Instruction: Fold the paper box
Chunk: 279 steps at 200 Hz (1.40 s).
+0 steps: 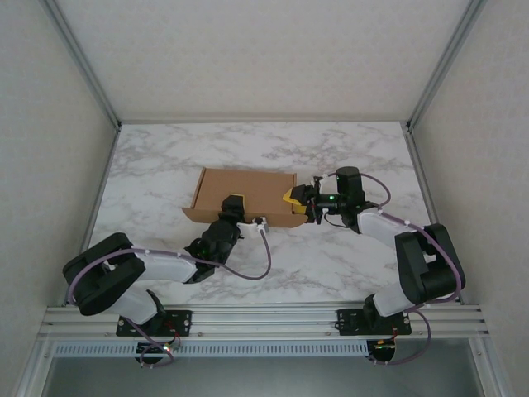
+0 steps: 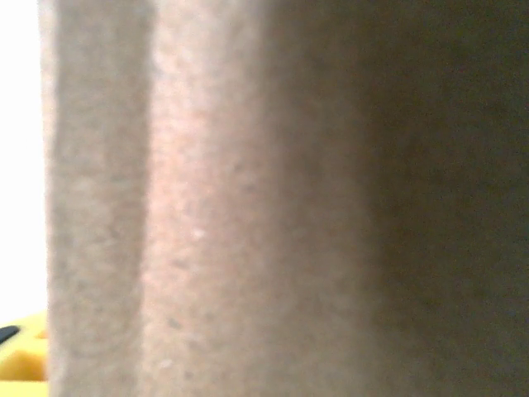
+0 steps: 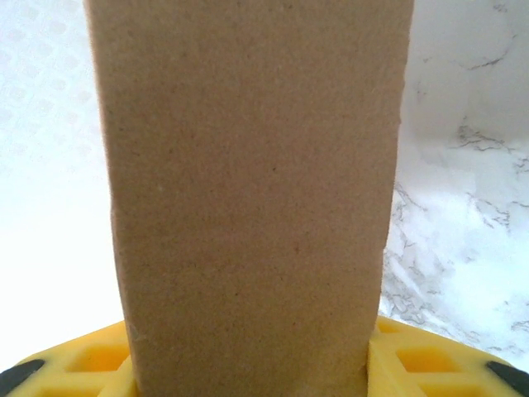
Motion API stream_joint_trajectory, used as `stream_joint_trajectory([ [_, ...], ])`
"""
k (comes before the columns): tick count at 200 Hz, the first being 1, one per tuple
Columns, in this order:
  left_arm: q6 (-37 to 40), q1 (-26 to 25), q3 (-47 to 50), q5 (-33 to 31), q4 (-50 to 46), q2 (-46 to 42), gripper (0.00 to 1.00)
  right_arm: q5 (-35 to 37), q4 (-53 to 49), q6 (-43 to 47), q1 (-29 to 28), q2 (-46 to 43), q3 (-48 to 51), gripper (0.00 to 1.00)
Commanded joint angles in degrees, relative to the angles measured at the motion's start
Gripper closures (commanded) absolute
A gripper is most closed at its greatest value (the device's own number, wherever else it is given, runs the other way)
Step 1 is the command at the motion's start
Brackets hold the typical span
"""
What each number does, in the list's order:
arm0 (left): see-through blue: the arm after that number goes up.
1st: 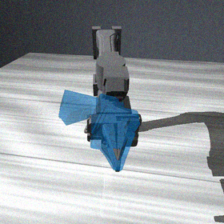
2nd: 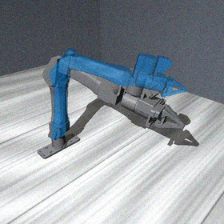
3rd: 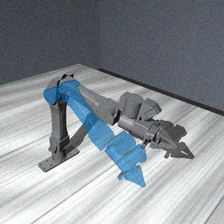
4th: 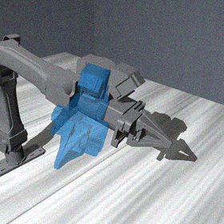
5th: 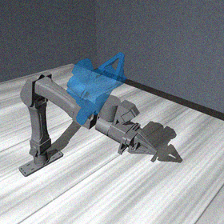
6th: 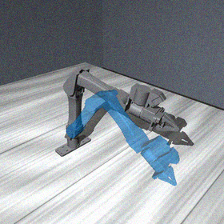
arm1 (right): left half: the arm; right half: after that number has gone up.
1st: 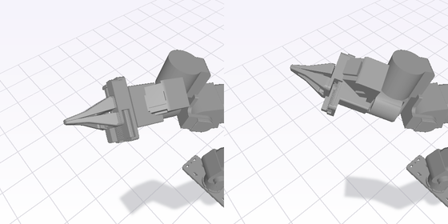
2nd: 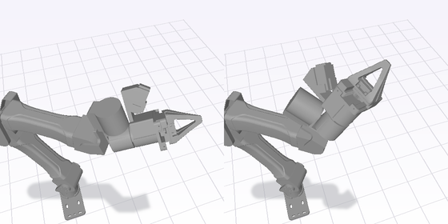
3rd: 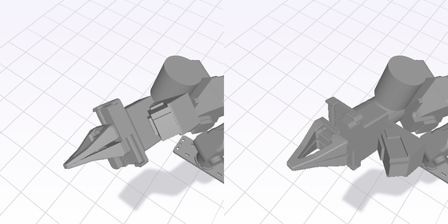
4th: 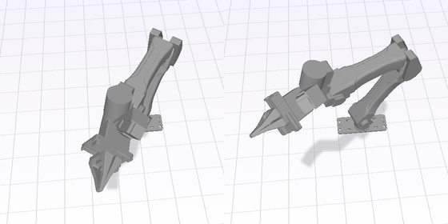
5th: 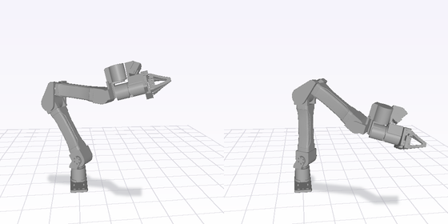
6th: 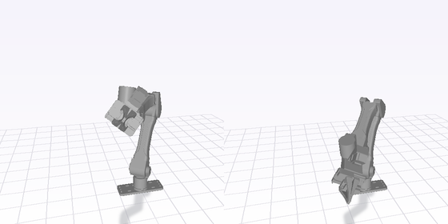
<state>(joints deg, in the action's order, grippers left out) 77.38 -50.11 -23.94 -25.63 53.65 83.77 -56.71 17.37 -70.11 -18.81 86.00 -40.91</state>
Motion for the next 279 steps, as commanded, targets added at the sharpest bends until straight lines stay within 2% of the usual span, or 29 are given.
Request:
stream_joint_trajectory([
  [1, 0.7, -0.5, -1.2, -2.2, -3.6, -3.4, 0.44, -2.4, 1.9, -1.2, -0.5, -1.7, 0.5, 0.53],
  [22, 0.6, -0.6, -1.0, -2.5, -5.1, -5.2, 0.46, -2.2, 1.8, -1.3, -0.5, -2.1, 0.7, 0.5],
  [76, -3.5, -0.7, -1.9, -0.9, -14.6, -9.1, 0.57, 1.0, -2.5, 0.5, -0.2, -5.7, 0.4, 0.27],
  [101, -7.2, -0.8, -3.9, 1.2, -23.6, -11.4, 0.58, 4.9, -8.5, 4.1, 0.9, -8.8, 0.1, 0.22],
  [142, -17.6, -0.6, -11.7, 7.1, -45.8, -13.9, 0.57, 8.5, -19.4, 10.5, 3.6, -14.6, -1.9, 0.17],
  [155, -20.9, -0.6, -14.9, 9.6, -52.9, -13.7, 0.57, 12.3, -29.7, 17.3, 3.7, -16.8, -5.5, 0.17],
  [175, -25.5, -0.6, -20.1, 13.5, -62.8, -13.2, 0.56, 22.7, -43.2, 26.0, 3.9, -20.4, -11.2, 0.17],
  [188, -27.7, -0.5, -23.1, 15.6, -68.5, -12.6, 0.56, 28.8, -48.8, 29.4, 3.9, -22.4, -14.3, 0.19],
  [204, -29.9, -0.7, -27.3, 18.4, -75.0, -11.5, 0.55, 32.4, -52.5, 31.8, 3.9, -23.8, -17.5, 0.21],
  [238, -34.3, -0.8, -37.1, 23.3, -87.7, -6.5, 0.57, 34.1, -57.5, 36.0, 3.8, -23.9, -22.8, 0.28],
  [259, -36.5, -0.8, -41.8, 26.3, -95.1, -3.1, 0.57, 31.8, -59.8, 38.7, 3.6, -23.4, -25.7, 0.31],
  [279, -37.1, -0.8, -43.2, 27.9, -98.2, -1.3, 0.57, 29.0, -61.2, 40.3, 2.8, -23.0, -27.8, 0.33],
])
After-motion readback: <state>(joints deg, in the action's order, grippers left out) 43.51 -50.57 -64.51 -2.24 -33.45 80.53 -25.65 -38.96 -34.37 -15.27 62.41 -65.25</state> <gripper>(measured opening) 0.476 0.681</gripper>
